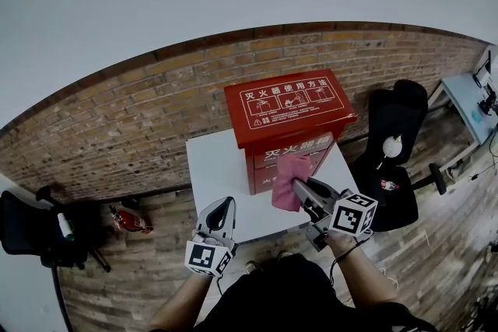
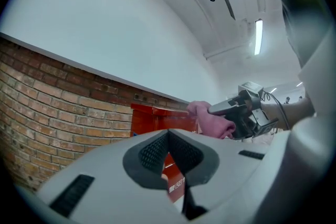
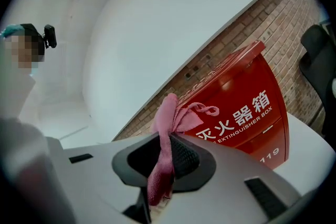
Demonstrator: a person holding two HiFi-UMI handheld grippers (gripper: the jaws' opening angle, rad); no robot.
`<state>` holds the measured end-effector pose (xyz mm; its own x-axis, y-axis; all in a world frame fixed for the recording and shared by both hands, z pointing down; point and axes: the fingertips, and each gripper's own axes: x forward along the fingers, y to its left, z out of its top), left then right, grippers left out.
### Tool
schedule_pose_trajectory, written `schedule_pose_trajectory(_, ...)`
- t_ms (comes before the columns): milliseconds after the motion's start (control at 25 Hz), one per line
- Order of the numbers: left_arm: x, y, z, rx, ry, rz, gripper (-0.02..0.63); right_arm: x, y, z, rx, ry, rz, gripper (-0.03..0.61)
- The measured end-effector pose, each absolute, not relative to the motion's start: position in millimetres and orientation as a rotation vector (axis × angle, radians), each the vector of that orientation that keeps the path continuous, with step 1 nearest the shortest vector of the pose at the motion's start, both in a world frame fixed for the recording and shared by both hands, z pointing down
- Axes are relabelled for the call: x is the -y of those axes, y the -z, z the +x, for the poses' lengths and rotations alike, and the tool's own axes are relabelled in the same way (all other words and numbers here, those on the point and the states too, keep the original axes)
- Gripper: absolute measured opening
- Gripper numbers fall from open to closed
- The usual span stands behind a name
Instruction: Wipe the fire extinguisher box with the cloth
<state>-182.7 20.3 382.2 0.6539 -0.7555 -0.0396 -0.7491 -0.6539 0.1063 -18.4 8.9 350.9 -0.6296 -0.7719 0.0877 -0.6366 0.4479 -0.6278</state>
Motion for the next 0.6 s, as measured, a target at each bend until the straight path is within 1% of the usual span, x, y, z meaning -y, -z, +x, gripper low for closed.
schedule_pose_trajectory(280,-28,-379,-188,1.251,0.13,2.819,0.028,-20,-330,-8,-2.461,0.875,-1.261,0.064)
schedule_pose_trajectory(600,-6,-378,-184,1.311,0.098,2.811,0.028,-9,-307,35,-2.444,0.859,-1.294,0.064)
